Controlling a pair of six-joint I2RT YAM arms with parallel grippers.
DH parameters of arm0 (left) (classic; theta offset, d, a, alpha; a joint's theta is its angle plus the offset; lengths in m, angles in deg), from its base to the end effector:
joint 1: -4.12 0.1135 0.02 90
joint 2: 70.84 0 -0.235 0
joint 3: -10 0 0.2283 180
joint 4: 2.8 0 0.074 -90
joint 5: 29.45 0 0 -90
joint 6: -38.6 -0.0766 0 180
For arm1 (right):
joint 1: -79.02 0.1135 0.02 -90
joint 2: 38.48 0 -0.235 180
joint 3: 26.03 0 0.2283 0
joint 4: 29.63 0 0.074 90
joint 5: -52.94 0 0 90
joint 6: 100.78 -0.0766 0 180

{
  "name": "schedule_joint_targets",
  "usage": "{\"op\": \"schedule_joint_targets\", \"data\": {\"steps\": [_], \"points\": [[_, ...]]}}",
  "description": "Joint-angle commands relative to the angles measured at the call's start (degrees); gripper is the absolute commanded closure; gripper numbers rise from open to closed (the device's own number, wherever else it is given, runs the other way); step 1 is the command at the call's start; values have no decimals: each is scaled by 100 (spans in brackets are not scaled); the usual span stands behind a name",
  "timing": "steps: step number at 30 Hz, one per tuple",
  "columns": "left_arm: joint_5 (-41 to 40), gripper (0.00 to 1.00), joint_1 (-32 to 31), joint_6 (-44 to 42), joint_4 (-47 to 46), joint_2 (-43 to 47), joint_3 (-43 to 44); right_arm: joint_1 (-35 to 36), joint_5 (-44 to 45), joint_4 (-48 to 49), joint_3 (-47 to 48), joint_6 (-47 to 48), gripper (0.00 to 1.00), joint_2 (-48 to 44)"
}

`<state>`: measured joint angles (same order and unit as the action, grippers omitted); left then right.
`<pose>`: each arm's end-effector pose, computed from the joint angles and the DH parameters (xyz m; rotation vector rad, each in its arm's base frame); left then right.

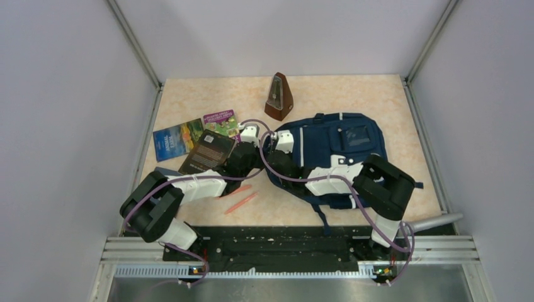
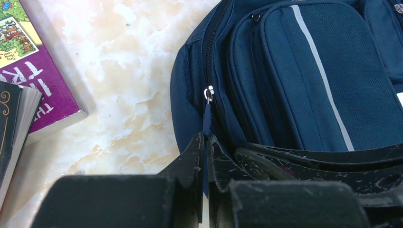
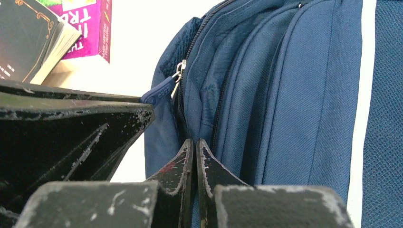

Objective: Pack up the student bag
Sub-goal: Unzip the student bag at the center of the board.

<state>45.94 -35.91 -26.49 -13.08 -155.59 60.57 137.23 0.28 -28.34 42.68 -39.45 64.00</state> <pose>0.2596 -0.1928 0.1592 0.0977 2.0034 -0.4820 0.2367 0.2937 0.1436 -0.1503 2.0161 0.2625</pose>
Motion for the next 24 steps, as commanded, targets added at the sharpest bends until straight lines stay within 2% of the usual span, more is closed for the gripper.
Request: {"op": "schedule_joint_targets", "data": {"steps": [1,6,14,24], "points": [[-117,100,-22,88,-60,161,101,-36,-223,384,-328,231,100,-319],[-216,100,94,229,-33,223,62,-35,-627,629,-926,524,100,-1003],[-45,100,101,241,-275,153,121,-38,-1309,-67,-1557,724,100,-2210],[217,100,101,76,-199,-172,590,-38,-1983,-819,-2014,1005,100,-3893]]}}
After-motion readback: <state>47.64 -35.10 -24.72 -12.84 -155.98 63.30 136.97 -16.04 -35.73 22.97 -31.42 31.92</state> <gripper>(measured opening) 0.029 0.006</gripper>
